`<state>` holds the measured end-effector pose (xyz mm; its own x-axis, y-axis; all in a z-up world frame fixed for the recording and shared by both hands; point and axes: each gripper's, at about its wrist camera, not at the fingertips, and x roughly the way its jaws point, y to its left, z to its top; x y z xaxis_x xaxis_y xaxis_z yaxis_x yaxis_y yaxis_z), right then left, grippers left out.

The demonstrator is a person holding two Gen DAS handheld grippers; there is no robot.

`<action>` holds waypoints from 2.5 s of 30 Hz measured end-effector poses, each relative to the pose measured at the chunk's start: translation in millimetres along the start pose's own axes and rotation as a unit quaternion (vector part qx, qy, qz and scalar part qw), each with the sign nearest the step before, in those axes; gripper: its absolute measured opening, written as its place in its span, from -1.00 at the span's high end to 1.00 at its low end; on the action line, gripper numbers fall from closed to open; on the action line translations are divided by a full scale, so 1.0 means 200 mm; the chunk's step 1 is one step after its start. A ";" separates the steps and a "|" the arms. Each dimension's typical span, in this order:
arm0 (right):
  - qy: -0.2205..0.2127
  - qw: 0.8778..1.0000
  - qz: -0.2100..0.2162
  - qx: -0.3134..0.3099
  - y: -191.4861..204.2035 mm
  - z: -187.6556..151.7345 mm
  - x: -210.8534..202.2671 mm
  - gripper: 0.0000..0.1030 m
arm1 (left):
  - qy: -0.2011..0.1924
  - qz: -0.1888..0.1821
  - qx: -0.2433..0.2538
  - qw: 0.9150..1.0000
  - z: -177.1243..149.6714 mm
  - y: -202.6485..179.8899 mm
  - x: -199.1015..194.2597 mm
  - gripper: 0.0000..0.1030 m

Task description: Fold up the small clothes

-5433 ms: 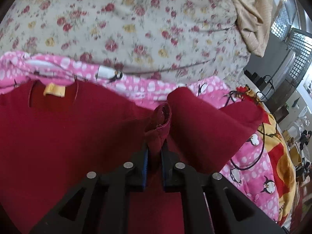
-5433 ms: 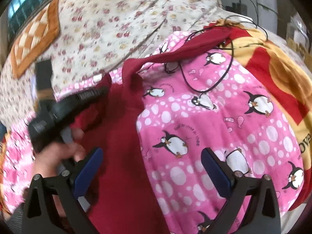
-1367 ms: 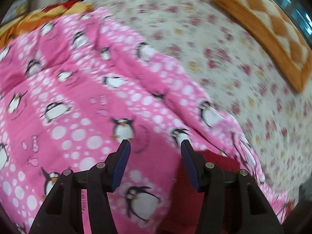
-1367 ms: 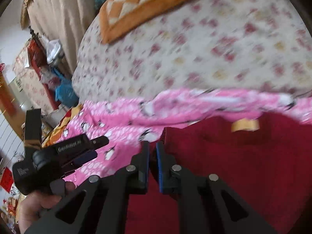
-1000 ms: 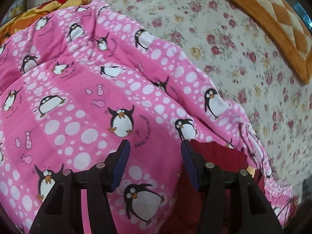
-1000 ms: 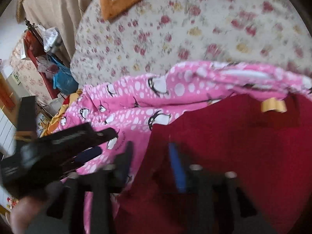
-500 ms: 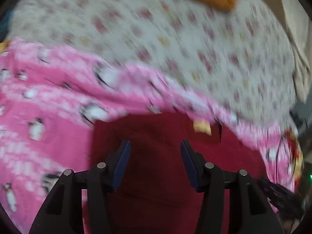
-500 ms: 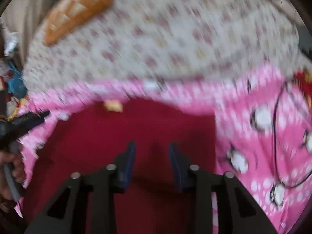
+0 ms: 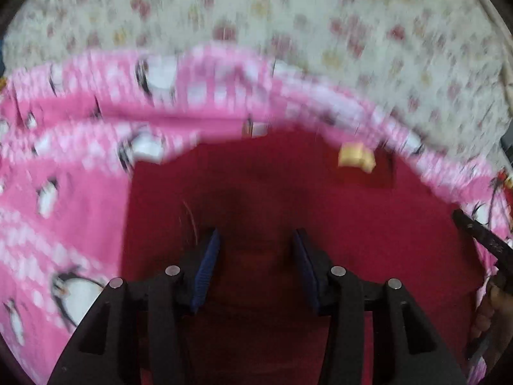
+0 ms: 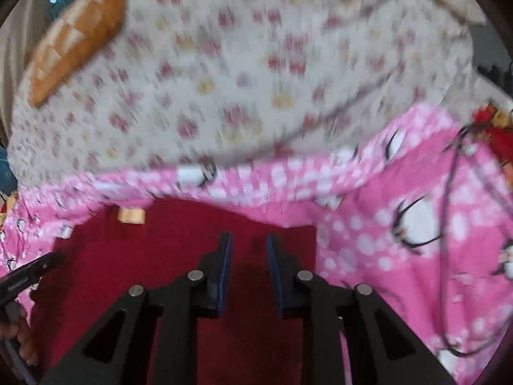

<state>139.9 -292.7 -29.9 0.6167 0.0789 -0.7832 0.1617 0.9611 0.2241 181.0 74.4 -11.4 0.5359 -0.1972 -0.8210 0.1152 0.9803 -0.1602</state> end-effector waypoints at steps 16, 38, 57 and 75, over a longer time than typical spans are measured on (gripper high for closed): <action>-0.052 0.998 -0.030 -0.009 0.17 0.03 -0.15 0.43 | -0.021 0.019 0.019 0.999 -0.04 -0.03 -0.03 0.31; 0.006 0.988 -0.053 -0.145 0.69 -0.36 -0.14 -0.31 | -0.028 0.021 0.027 0.999 -0.04 -0.05 0.00 0.25; -0.041 0.993 -0.060 -0.088 0.56 -0.29 -0.27 -0.44 | -0.029 0.019 0.028 0.999 -0.04 -0.06 0.00 0.22; -0.037 0.998 0.018 -0.052 0.24 -0.74 -0.97 -0.48 | -0.063 -0.019 0.049 0.997 -0.22 0.12 -0.52 0.22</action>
<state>-85.7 -223.1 47.2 0.6763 0.0977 -0.7301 0.0606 0.9804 0.1874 90.9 118.7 45.0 0.6303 -0.2395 -0.7385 0.2146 0.9679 -0.1307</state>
